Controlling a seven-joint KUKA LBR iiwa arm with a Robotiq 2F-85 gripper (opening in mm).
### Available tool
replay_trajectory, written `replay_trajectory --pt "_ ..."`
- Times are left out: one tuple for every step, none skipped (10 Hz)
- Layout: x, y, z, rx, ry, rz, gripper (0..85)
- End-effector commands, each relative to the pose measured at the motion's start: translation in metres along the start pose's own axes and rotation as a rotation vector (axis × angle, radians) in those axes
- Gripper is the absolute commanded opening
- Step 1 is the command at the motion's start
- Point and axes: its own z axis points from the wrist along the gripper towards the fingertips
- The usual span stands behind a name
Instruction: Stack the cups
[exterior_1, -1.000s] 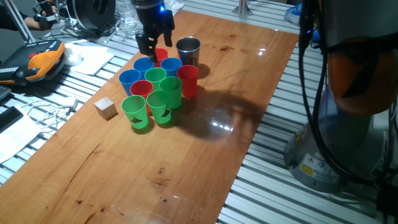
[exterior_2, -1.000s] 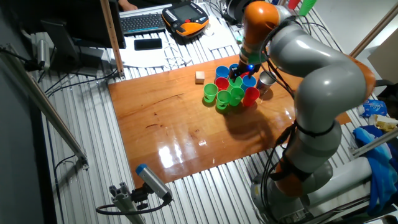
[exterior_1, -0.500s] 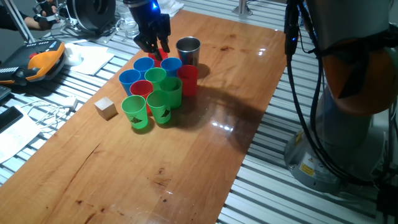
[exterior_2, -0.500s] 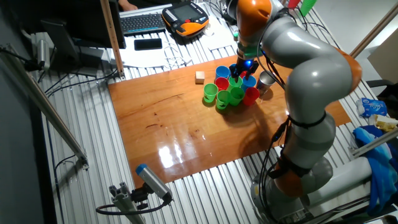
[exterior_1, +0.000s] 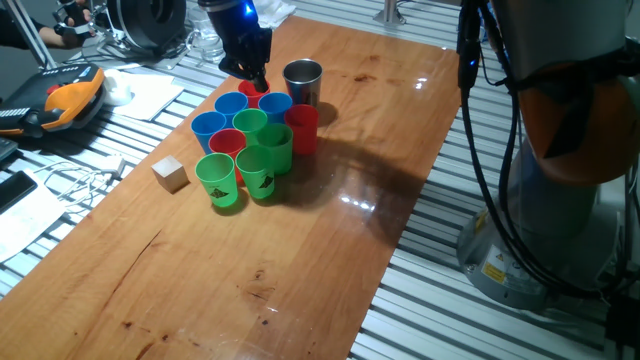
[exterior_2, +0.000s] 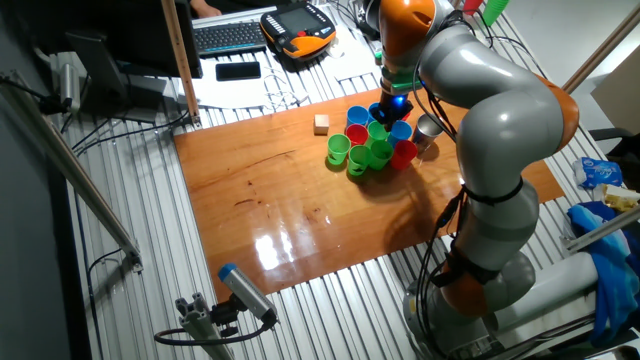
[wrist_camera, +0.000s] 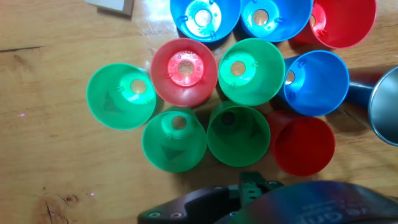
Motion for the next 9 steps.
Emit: replay_trajectory --pt "0.0 -0.0001 0.0001 0.0 0.0 0.0 0.0" --pt "0.0 -0.0001 0.0001 0.0 0.0 0.0 0.0" --pt "0.0 -0.0001 0.0001 0.0 -0.001 0.003 0.0" --pt "0.0001 -0.0001 0.0001 0.0 -0.001 0.005 0.0" --pt "0.0 -0.0001 0.0001 0.0 -0.003 0.006 0.0" --pt "0.0 -0.0001 0.0001 0.0 -0.003 0.006 0.0" --pt "0.0 -0.0001 0.0 0.0 -0.001 0.009 0.0" --pt "0.0 -0.0002 0.0 0.0 -0.003 0.012 0.0" --pt "0.0002 -0.0002 0.0002 -0.002 -0.006 0.012 0.0"
